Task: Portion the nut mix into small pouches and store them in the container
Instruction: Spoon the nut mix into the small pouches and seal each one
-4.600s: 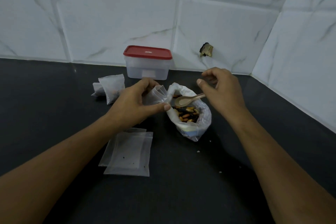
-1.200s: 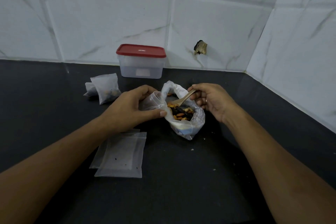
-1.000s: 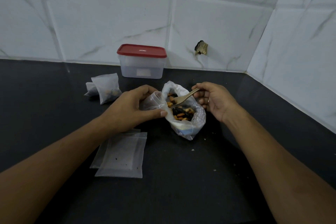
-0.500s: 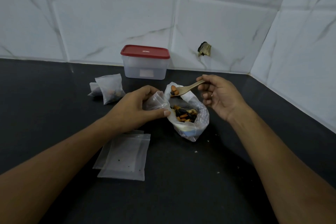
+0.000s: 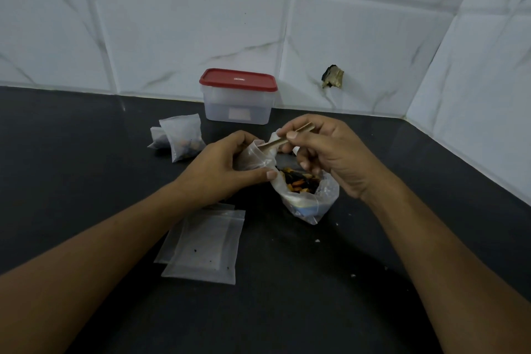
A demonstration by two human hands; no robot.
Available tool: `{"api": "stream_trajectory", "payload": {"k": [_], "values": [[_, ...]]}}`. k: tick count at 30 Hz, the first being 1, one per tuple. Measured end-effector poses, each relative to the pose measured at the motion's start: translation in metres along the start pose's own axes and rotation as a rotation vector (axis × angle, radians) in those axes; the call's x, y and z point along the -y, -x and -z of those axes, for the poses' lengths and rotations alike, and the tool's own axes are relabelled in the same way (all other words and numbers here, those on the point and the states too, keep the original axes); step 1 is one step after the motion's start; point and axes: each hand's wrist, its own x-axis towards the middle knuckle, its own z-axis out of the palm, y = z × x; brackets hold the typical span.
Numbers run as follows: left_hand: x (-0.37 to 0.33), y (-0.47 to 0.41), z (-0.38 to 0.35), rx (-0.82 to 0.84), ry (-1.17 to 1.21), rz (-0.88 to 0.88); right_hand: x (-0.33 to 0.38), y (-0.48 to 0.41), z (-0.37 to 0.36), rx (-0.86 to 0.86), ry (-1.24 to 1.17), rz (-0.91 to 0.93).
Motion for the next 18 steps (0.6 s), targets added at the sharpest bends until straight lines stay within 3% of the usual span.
{"api": "stream_trajectory", "payload": {"k": [4,11,18], "values": [[0.001,-0.001,0.0,-0.004,0.002,0.008,-0.001,-0.001,0.003,-0.017,-0.009,0.007],[0.002,-0.001,0.0,0.012,0.031,0.035,-0.002,-0.004,0.016,-0.23,-0.183,-0.012],[0.001,-0.001,0.0,0.023,-0.003,0.041,0.0,-0.003,0.029,-0.367,-0.115,-0.003]]}}
